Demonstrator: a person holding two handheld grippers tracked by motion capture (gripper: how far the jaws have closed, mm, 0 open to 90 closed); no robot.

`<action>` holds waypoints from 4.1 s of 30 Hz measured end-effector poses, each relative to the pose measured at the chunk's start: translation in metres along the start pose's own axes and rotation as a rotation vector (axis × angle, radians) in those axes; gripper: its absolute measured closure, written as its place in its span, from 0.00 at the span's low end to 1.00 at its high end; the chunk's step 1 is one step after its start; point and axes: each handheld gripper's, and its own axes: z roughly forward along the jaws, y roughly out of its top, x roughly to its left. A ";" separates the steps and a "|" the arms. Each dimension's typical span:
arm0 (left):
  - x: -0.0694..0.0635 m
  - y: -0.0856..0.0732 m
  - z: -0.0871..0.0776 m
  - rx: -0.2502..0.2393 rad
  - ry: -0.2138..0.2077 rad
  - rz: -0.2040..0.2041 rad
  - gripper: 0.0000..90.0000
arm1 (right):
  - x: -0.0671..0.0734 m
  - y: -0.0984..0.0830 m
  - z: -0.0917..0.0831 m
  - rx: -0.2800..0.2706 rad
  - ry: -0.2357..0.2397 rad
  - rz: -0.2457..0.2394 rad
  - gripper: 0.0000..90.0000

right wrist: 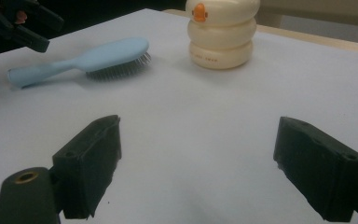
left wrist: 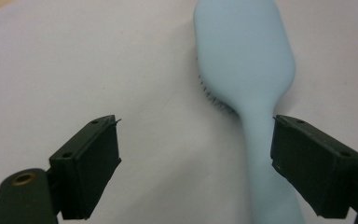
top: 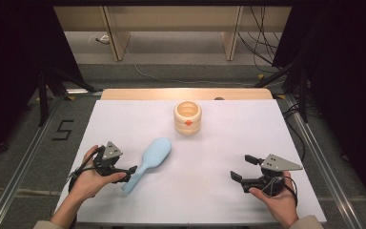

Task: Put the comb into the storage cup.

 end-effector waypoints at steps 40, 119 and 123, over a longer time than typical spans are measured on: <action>-0.022 0.047 0.022 0.111 -0.060 0.084 0.09 | -0.001 -0.001 0.001 -0.002 -0.008 0.019 0.18; -0.031 0.054 0.072 0.605 -0.091 -0.033 0.75 | -0.002 -0.002 0.002 0.016 0.000 0.023 0.18; -0.030 0.053 0.071 0.590 -0.092 -0.031 0.76 | -0.002 -0.002 0.002 0.019 0.000 0.024 0.18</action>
